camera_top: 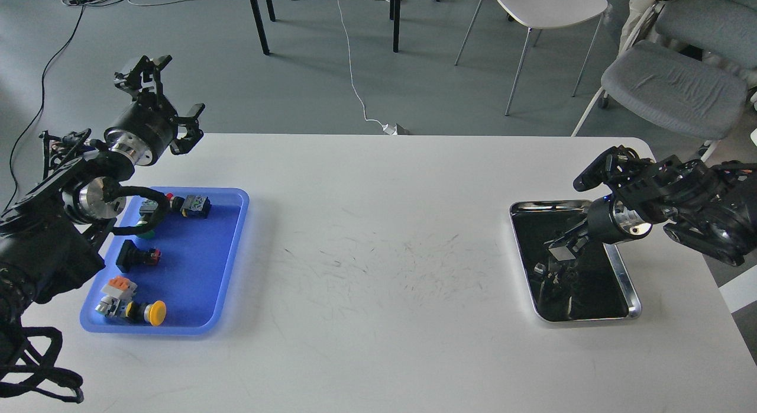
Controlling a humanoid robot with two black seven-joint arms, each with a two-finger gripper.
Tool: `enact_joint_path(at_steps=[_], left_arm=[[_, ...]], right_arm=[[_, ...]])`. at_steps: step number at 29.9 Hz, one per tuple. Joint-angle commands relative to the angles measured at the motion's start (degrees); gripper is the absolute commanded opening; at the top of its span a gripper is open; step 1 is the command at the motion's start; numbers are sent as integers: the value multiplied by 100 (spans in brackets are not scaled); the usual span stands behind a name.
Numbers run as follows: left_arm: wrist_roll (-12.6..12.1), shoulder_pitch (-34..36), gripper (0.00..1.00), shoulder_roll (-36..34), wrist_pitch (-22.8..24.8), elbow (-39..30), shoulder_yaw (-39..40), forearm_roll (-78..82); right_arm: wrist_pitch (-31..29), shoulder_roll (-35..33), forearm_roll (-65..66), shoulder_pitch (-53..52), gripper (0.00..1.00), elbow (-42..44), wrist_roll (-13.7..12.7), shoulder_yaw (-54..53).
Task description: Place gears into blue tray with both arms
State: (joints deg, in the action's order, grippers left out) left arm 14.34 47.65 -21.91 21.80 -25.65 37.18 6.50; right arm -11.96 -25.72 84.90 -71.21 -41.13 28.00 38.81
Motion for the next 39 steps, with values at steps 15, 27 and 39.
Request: enact_joint_path(at_steps=[15, 27, 39], left_arm=[[-1, -28, 99, -50, 9, -2, 0, 0], [-1, -37, 99, -50, 9, -2, 0, 0], [-1, -46, 99, -77, 17, -2, -9, 0]], right_arm=[[0, 102, 0, 46, 54, 228, 0, -5], [0, 102, 9, 37, 31, 211, 0, 100], [-17, 199, 9, -16, 9, 193, 0, 126]])
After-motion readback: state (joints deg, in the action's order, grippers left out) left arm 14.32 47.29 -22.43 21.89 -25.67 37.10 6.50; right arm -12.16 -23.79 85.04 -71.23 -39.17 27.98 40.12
